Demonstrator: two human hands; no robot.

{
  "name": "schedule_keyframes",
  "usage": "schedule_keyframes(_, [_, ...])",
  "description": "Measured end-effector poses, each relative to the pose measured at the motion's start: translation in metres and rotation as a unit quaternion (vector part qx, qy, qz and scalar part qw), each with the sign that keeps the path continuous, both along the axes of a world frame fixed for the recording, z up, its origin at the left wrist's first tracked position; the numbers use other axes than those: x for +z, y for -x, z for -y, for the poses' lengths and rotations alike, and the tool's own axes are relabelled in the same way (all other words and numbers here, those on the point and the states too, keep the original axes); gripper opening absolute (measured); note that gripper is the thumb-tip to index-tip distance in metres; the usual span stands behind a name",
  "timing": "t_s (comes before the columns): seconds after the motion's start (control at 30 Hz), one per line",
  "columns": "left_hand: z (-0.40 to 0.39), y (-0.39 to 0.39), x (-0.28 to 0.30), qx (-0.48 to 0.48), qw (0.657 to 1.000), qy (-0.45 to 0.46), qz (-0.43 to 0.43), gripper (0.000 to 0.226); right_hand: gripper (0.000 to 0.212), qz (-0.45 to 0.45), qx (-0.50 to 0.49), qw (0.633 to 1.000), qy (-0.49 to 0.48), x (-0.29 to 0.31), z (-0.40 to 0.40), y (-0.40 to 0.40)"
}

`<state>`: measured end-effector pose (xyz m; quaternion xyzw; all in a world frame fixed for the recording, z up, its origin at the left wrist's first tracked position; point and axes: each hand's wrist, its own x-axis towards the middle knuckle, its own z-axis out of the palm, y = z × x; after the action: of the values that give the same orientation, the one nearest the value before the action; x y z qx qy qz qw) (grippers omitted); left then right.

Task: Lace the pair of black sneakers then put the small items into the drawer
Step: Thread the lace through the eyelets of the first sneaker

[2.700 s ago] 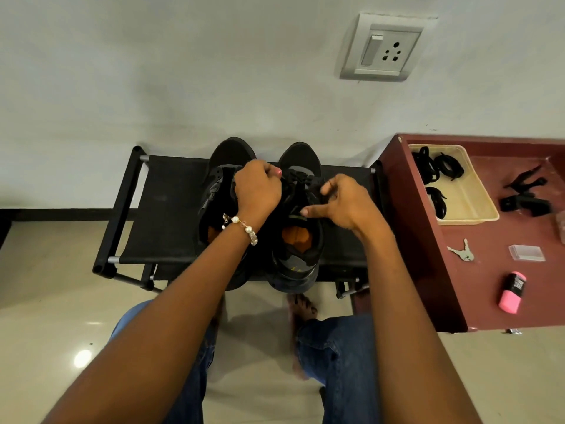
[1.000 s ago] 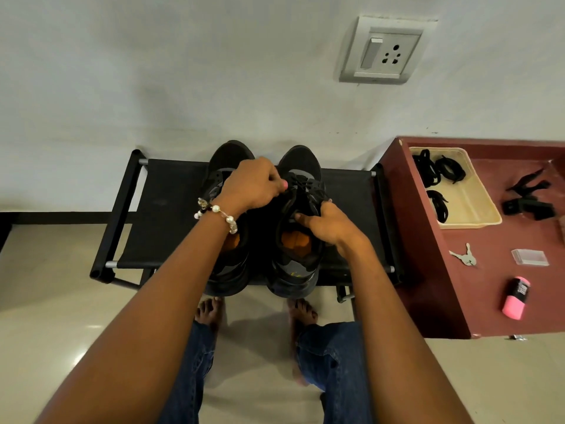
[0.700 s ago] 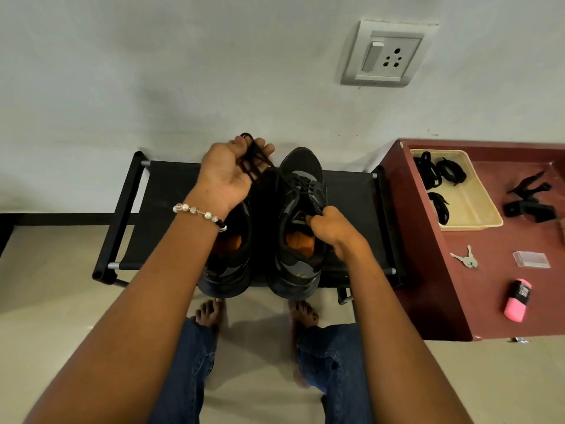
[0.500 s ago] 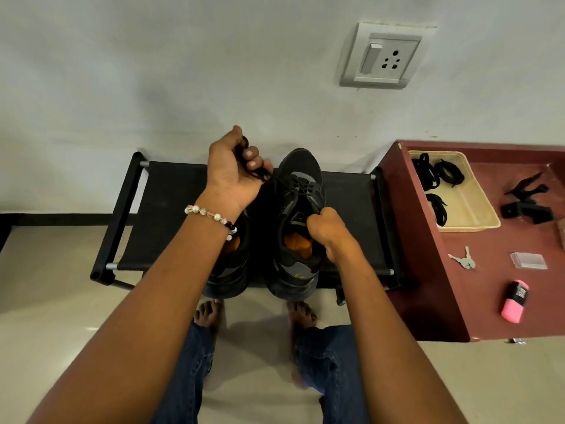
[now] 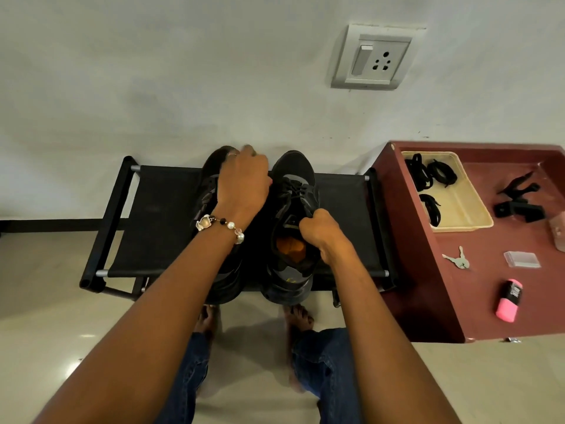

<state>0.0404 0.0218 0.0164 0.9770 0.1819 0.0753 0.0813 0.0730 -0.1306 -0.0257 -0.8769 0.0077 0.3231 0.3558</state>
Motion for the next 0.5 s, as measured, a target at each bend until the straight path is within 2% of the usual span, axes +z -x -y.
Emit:
schedule_keyframes(0.07, [0.004,-0.003,-0.004,-0.051,0.992,0.103,-0.046,0.023,0.033,0.003,-0.003,1.000,-0.002,-0.001,-0.001,0.000])
schedule_keyframes(0.1, [0.008,-0.001,-0.006,-0.057,0.989,0.124,-0.059,0.022,0.036,0.004,-0.006,1.000,-0.003,-0.002,-0.001,0.000])
schedule_keyframes(0.2, [0.012,0.003,-0.009,-0.038,0.991,0.116,-0.046,0.023,0.040,0.006,-0.019,1.000,-0.011,-0.007,-0.003,-0.001])
schedule_keyframes(0.33, [0.003,-0.001,-0.008,0.008,0.980,0.198,-0.027,0.035,0.050,0.000,-0.039,0.999,-0.021,-0.017,-0.006,-0.003])
schedule_keyframes(0.5, [0.002,-0.002,-0.009,0.024,0.962,0.273,-0.001,0.035,0.071,-0.020,-0.058,0.998,-0.032,-0.019,-0.006,-0.004])
